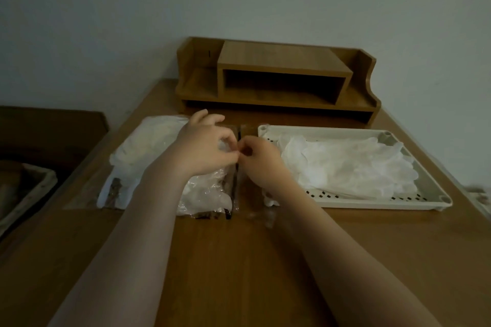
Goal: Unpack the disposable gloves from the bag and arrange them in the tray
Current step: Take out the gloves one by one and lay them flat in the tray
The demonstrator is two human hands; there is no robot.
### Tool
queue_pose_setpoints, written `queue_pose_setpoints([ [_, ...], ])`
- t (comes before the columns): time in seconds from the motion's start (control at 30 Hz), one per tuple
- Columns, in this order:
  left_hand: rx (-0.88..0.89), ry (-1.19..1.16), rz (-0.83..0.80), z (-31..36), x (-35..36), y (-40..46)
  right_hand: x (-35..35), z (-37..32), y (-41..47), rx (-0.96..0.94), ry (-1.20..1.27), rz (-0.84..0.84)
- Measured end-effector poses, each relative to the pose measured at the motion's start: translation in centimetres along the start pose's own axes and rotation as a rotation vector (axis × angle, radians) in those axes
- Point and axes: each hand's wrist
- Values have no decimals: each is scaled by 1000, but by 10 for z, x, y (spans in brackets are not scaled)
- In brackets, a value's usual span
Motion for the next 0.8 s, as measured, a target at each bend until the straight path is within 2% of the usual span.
queue_pose_setpoints([
  [0.2,-19,189,-58,-4,4,4,-37,8,-3,64,479,7],
  [0.33,1,250,-34,-1,13,7,-54,13,-4,72,819,34],
  [0.4,7,262,-48,0,18,8,-62,13,-5,61,1051,43],
  [0.5,-27,312,-91,-4,25,7,-82,13,-10,72,1545,15],
  [0.57,-48,293,-108,-7,28,6,-95,12,-13,47,1683,-17],
  [0.67,66,111,15,6,21,4,-103,8,-17,72,1664,-50],
  [0.8,127,-567,107,55,7,-4,-104,9,-20,-25,1712,-164],
])
Point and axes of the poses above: each hand's wrist, its own y-axis towards the middle knuckle, its own x-axis out of the palm, z = x × y, and after that the axes turned 6 degrees about x, right-handed
